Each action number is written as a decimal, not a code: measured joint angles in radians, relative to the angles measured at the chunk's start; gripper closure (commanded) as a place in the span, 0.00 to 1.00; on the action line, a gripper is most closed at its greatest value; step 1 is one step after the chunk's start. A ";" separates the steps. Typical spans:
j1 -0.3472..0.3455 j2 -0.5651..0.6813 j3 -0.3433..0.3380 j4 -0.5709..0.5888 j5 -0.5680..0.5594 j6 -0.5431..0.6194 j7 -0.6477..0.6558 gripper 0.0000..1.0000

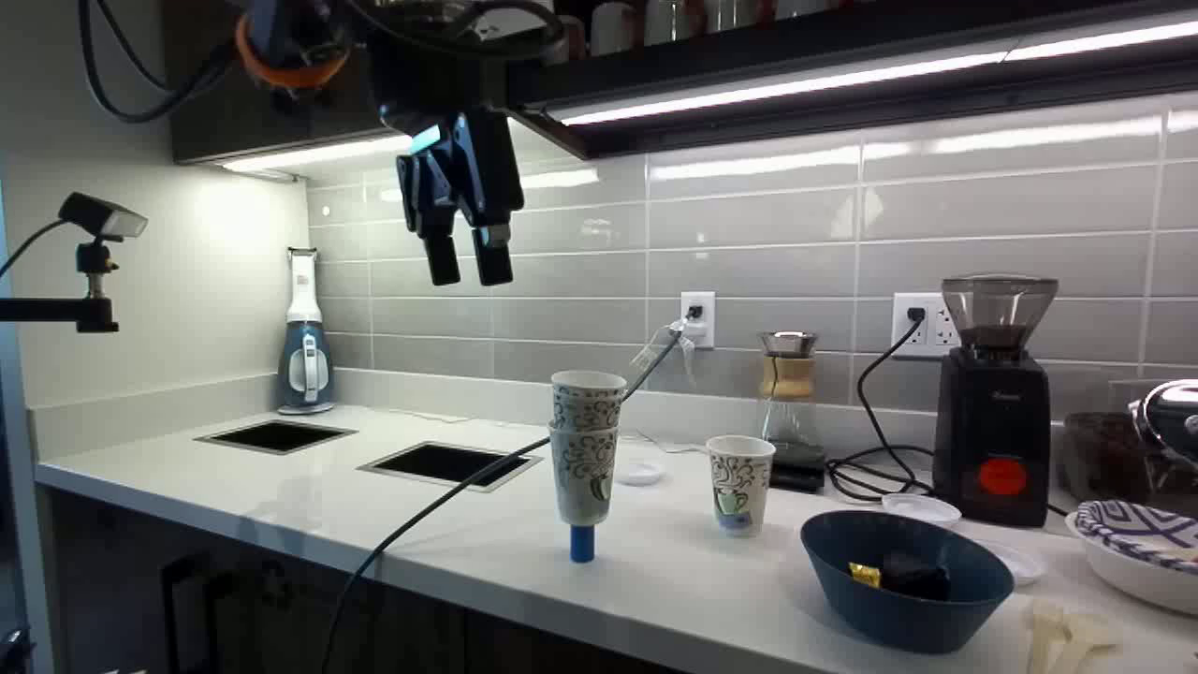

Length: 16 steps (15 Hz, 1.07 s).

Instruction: Take the stack of cups off the blue cup and put them on the counter

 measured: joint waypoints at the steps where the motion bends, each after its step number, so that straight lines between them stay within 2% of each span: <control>1: 0.000 0.000 0.000 0.000 0.000 0.000 0.000 0.00; 11: 0.001 0.001 -0.001 0.000 0.007 0.000 0.000 0.00; 16: 0.035 0.114 -0.053 0.060 0.153 0.001 -0.001 0.00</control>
